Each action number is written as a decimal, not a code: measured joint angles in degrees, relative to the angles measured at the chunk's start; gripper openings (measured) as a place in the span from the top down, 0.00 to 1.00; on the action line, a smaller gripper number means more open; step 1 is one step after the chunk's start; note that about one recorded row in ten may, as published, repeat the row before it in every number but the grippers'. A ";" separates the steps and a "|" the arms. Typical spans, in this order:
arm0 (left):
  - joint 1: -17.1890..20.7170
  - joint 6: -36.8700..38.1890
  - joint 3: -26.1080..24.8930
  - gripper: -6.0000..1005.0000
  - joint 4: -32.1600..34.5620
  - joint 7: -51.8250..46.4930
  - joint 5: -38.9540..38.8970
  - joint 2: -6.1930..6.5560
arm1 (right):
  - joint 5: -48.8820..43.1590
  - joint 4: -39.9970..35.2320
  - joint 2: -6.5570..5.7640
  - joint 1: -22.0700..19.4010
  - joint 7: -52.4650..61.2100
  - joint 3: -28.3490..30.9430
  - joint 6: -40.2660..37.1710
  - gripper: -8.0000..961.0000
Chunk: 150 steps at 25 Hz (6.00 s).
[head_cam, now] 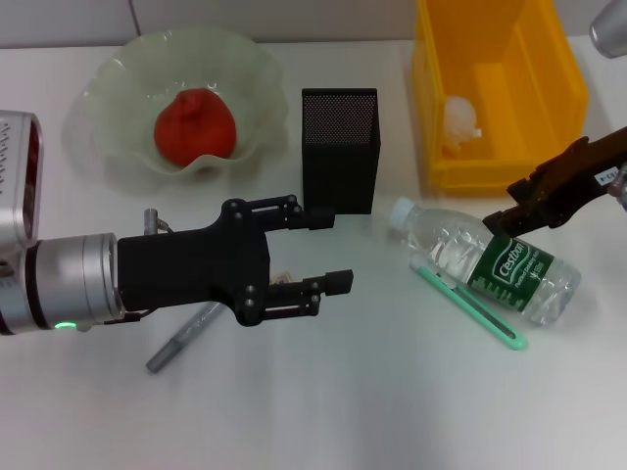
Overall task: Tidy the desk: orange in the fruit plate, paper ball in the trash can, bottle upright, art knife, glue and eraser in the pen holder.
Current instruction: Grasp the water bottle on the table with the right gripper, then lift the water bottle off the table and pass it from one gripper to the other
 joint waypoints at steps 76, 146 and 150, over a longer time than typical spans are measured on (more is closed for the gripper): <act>-0.52 -1.71 -0.17 0.42 -0.09 0.15 0.01 0.00 | -9.57 23.96 0.07 10.96 -0.30 -7.76 7.95 0.29; -5.98 2.61 0.58 0.44 -3.37 -12.70 -16.26 -0.18 | 65.29 45.73 0.60 -9.72 -75.13 3.47 4.40 0.29; -5.97 2.63 0.65 0.44 -3.66 -12.71 -16.33 -0.18 | 65.04 47.15 0.60 -8.52 -75.21 3.27 4.42 0.29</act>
